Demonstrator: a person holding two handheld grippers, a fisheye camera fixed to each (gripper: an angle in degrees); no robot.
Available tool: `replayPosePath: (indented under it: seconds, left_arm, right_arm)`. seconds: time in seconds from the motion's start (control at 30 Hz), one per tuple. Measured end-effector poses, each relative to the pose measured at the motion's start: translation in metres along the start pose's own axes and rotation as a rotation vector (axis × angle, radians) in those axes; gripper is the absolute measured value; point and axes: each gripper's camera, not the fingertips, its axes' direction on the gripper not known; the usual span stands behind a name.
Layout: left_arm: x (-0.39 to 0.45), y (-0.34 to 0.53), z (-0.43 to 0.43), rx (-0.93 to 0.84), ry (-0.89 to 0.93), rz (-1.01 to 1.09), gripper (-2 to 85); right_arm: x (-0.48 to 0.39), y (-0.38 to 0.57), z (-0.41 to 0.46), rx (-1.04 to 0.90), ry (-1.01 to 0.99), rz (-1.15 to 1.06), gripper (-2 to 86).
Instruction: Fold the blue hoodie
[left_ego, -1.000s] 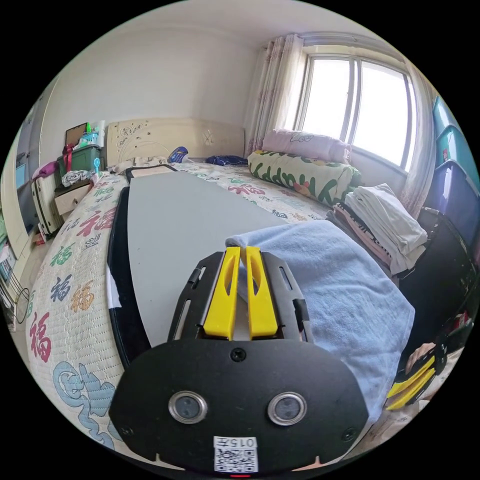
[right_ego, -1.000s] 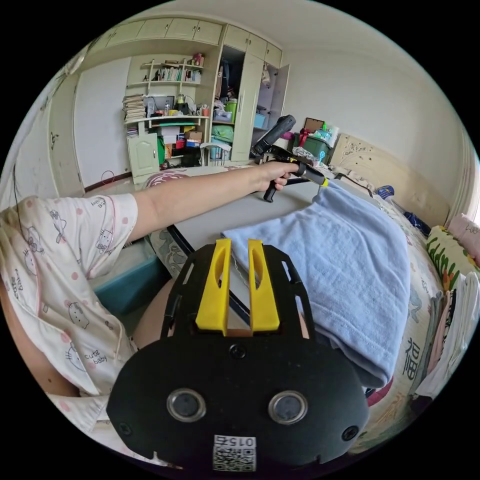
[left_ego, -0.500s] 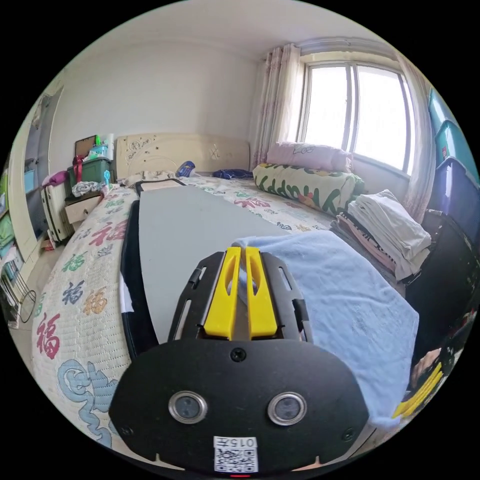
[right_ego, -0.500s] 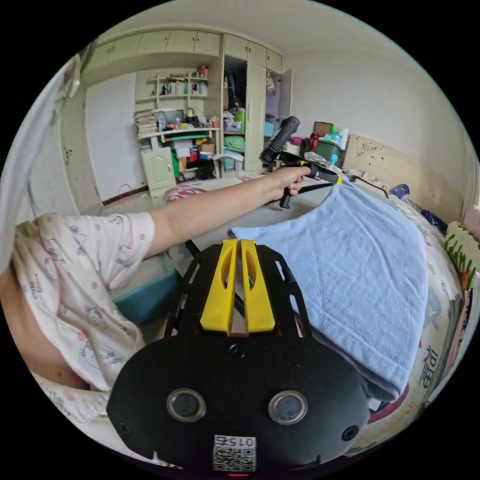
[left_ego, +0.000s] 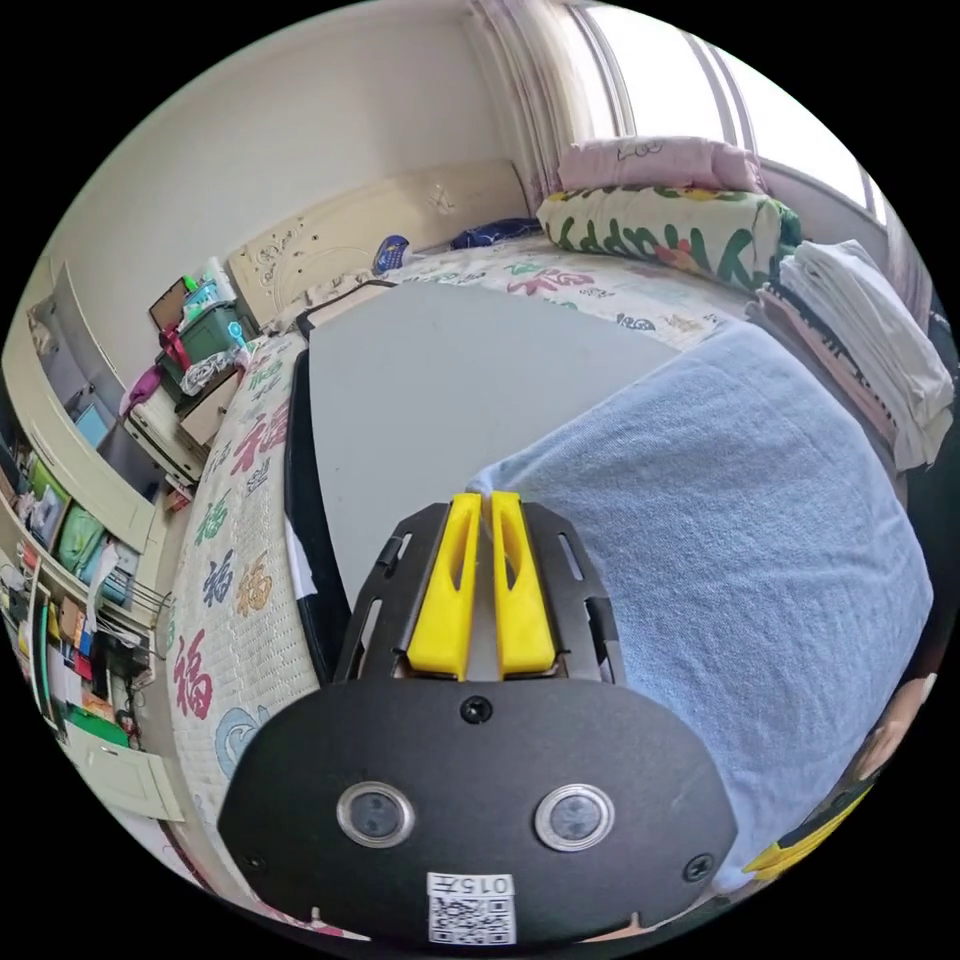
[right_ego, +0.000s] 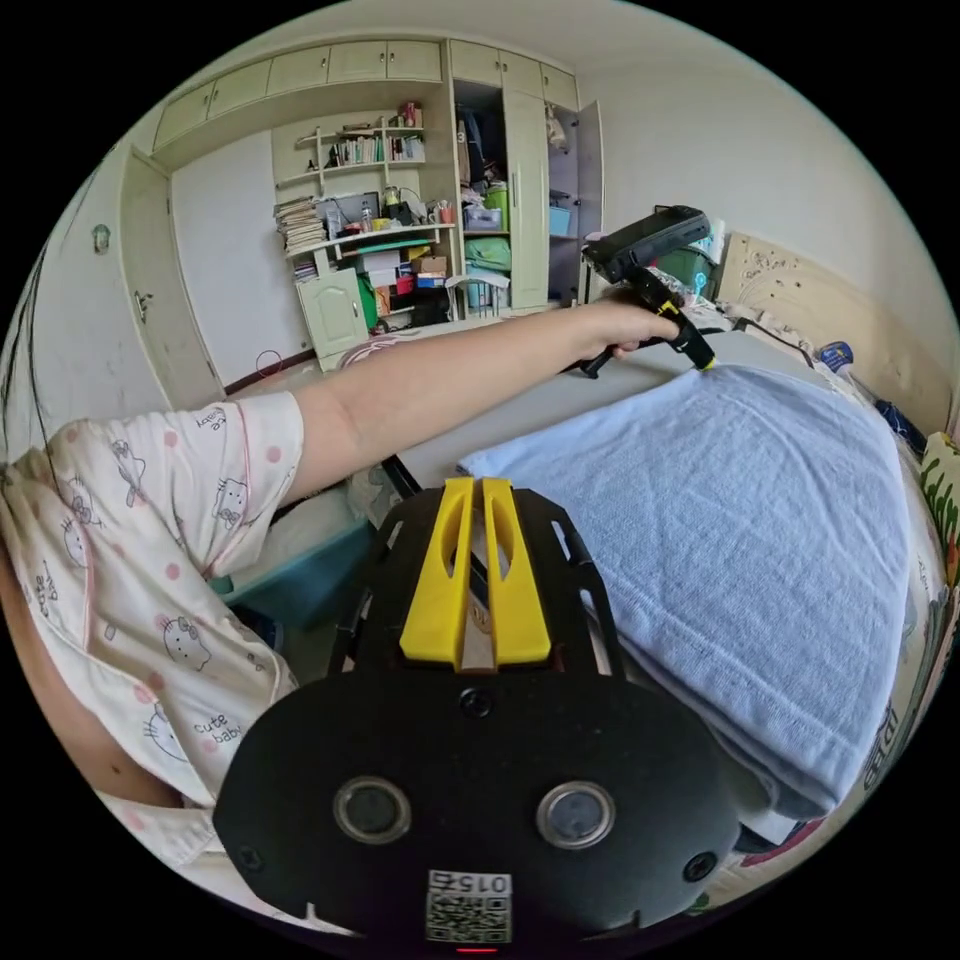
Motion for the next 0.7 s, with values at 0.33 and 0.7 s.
replayPosePath:
  seconds: [0.33, 0.7]
  left_arm:
    - [-0.119, 0.018, 0.0, 0.067, 0.533, -0.302, 13.0]
    - [-0.149, 0.021, 0.037, -0.024, 0.719, -0.314, 17.9]
  right_arm:
    - [0.061, -0.031, -0.193, 0.211, 0.022, 0.113, 6.9]
    - [0.204, -0.112, -0.219, -0.066, 0.225, 0.47, 14.5]
